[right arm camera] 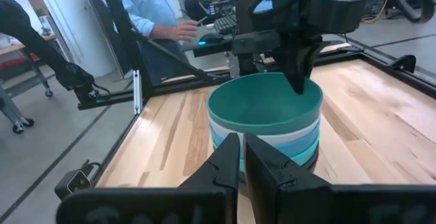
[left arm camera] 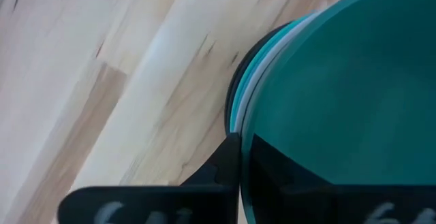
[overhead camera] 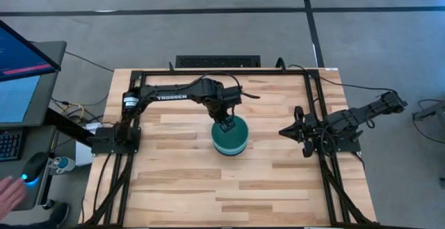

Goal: Nest bowls inside each other
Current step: Stack the green bowl on top of the white bowl, then return to Home Position

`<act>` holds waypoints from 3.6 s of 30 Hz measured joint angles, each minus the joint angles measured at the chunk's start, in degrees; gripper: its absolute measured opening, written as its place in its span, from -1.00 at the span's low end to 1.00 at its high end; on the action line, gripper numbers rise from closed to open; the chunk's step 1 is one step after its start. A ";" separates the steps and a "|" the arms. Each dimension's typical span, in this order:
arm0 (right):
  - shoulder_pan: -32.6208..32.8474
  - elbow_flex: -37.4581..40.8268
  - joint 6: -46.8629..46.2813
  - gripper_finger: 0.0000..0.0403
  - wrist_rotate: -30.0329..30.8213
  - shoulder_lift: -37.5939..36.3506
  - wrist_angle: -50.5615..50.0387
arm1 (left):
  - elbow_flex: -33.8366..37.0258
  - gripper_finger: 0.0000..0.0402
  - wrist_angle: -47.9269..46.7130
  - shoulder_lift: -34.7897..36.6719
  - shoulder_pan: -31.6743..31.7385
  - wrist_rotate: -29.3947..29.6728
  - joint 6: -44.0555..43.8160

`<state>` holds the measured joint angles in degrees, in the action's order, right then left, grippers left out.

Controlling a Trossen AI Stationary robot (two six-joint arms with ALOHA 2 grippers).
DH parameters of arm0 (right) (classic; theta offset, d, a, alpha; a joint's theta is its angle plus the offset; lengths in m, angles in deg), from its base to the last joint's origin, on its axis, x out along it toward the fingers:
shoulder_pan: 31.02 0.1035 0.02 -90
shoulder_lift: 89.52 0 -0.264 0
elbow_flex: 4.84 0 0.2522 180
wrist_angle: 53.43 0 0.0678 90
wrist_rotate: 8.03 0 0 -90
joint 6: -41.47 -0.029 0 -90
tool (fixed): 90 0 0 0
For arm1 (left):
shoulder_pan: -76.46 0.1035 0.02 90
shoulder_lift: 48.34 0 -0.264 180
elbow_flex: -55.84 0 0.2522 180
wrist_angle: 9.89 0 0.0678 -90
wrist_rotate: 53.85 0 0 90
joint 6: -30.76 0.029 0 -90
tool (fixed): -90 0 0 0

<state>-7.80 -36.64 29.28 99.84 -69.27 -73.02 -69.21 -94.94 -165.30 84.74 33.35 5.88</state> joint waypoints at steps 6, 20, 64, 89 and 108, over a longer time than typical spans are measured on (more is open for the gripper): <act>0.00 0.00 -0.02 -0.78 0.04 -0.02 -0.24 | 0.04 -0.80 2.79 0.07 0.00 -0.76 -0.02; 0.00 0.00 -2.01 -0.78 0.20 -0.02 -3.64 | -6.21 -0.51 2.50 0.11 -0.39 -1.49 -0.62; 4.11 -7.34 -0.98 -0.78 -3.06 -9.41 -1.84 | -23.58 -0.56 -4.63 22.61 -22.64 26.11 -3.75; 6.38 -7.32 -4.39 -0.78 -2.84 -9.40 -4.45 | -13.79 -0.56 -18.64 46.85 -44.28 48.16 -13.83; 6.27 -7.28 -4.44 -0.78 -2.82 -9.40 -1.96 | 63.32 -0.56 42.46 93.60 -44.28 34.22 4.19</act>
<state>-1.52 -43.92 24.85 97.02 -78.67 -74.98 -5.89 -52.48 -71.70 40.46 67.57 10.07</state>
